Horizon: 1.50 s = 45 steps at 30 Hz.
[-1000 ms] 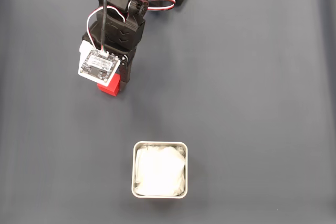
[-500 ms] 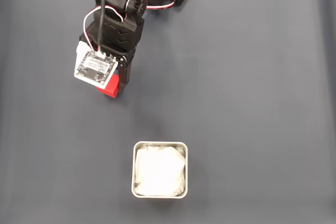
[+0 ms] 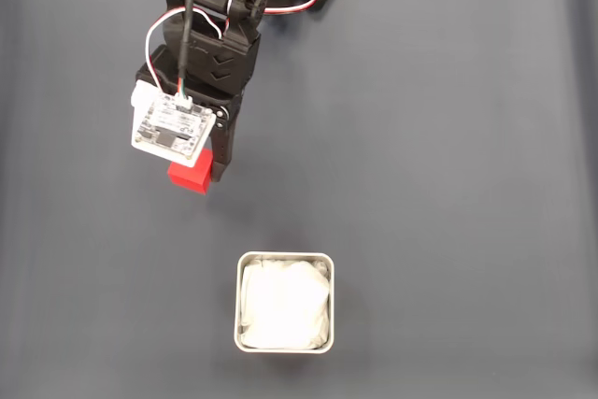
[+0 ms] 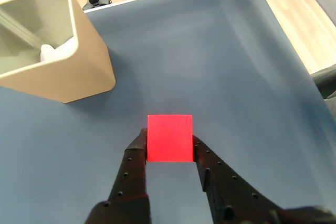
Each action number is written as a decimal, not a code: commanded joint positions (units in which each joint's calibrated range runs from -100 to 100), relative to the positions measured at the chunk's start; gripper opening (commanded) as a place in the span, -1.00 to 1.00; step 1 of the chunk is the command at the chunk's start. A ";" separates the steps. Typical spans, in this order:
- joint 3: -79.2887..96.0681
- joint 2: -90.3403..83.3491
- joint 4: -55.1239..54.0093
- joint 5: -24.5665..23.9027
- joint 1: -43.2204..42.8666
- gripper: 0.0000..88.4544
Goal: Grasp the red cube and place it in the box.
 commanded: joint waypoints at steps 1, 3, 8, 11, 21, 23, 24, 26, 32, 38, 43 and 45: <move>-5.20 -2.58 0.99 -0.68 -1.79 -0.96; -6.48 -2.58 1.08 -0.63 -2.50 -0.96; -9.13 -2.49 1.08 -0.44 -4.07 -0.96; -11.13 -2.06 1.49 -0.39 -4.85 -0.96; -18.07 0.37 1.73 0.24 -7.90 -0.95; -19.35 0.89 1.81 0.29 -8.68 -0.95; -19.89 1.15 1.81 0.29 -9.11 -0.95; -21.17 1.58 1.81 0.29 -9.96 -0.95; -24.64 3.23 1.81 0.29 -12.45 -0.95; -28.01 5.65 1.81 0.54 -14.44 -0.95; -31.21 8.77 1.81 0.63 -15.79 -0.95; -32.39 10.07 1.81 0.63 -16.28 -0.95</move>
